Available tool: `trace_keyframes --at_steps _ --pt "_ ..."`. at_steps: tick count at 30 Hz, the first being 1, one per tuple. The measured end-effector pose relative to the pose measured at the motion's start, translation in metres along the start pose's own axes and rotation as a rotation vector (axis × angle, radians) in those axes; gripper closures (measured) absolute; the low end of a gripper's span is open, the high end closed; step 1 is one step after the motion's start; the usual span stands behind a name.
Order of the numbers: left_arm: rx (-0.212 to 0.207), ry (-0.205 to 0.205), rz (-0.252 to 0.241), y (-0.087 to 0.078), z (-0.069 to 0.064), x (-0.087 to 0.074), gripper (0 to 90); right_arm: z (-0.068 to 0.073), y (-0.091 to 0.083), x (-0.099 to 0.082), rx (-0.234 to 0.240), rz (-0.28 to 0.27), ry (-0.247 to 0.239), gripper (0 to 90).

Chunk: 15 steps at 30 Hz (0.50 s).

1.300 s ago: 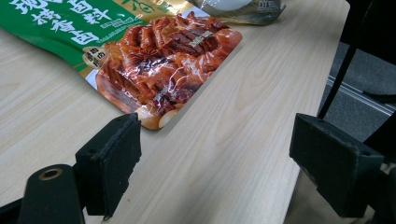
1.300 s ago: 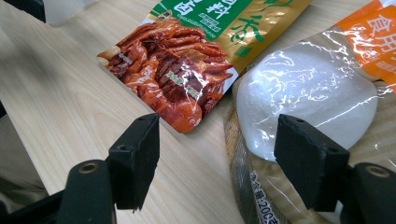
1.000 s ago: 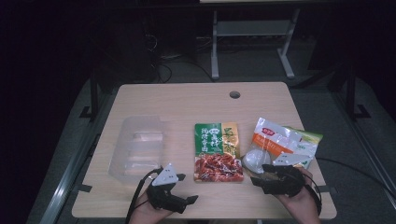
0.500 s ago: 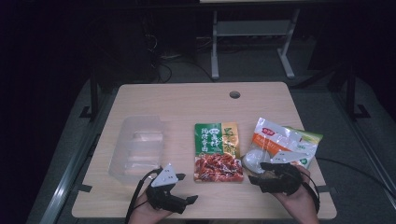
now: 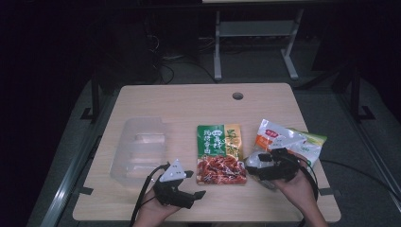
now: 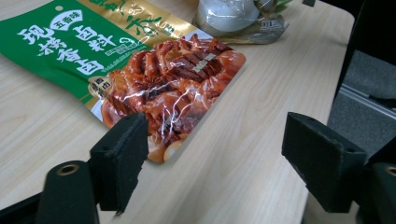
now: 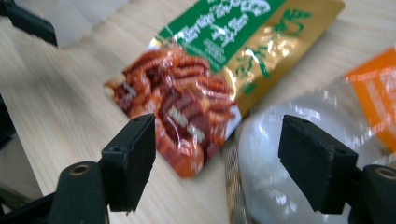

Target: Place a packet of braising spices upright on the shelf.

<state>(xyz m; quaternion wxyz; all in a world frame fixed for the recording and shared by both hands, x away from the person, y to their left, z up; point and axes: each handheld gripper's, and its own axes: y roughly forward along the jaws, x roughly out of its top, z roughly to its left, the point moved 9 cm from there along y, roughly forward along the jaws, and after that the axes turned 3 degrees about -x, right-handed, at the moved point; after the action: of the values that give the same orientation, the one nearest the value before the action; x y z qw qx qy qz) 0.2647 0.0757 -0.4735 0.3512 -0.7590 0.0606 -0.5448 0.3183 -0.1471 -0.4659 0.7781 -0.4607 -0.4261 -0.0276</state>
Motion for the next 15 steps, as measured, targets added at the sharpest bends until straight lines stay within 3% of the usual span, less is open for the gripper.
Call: trace_keyframes --at_steps 4,8,9,10,13,15 --pt "0.003 -0.002 0.013 0.011 0.004 0.005 30.9 -0.006 0.008 0.024 0.001 0.032 0.004 23.1" --pt "0.014 -0.01 0.031 0.022 0.011 0.009 34.5 -0.01 0.014 0.036 0.006 0.047 0.005 21.8" --pt "0.014 0.003 0.039 0.023 0.013 0.009 37.0 -0.011 0.017 0.04 0.012 0.064 0.012 21.1" --pt "0.016 -0.009 0.037 0.026 0.014 0.009 39.5 -0.013 0.023 0.045 0.017 0.092 0.011 18.5" --pt "0.017 -0.019 0.037 0.031 0.018 0.009 39.9 -0.015 0.032 0.052 0.019 0.136 -0.001 17.5" --pt "0.02 -0.007 0.054 0.033 0.021 0.006 39.9 -0.014 0.035 0.056 0.023 0.137 -0.002 17.5"
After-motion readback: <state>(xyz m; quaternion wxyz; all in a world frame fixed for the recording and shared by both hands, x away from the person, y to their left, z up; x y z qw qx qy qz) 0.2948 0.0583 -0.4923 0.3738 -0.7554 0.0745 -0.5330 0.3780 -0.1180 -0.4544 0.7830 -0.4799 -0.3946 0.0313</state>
